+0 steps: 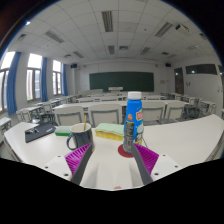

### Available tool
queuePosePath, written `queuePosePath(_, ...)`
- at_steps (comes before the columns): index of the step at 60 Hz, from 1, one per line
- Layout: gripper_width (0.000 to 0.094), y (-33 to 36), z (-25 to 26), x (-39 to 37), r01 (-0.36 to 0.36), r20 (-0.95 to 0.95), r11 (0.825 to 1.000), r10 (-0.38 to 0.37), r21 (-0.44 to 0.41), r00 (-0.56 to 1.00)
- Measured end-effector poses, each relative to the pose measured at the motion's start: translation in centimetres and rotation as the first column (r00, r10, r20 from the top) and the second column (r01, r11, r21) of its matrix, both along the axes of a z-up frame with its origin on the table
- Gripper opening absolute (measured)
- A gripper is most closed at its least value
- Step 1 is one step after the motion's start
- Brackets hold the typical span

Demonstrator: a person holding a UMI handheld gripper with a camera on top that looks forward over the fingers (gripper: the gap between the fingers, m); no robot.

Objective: Pour water

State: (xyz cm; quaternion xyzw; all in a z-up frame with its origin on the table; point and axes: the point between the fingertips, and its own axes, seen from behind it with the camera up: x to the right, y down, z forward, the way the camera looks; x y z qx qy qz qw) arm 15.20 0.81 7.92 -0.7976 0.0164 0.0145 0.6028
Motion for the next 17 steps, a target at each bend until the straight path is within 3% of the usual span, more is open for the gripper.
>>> queuePosePath(17,0.0849,-5.7,-0.9,-4.9,-0.078,-0.090,0.997,0.080,0.025,0.993)
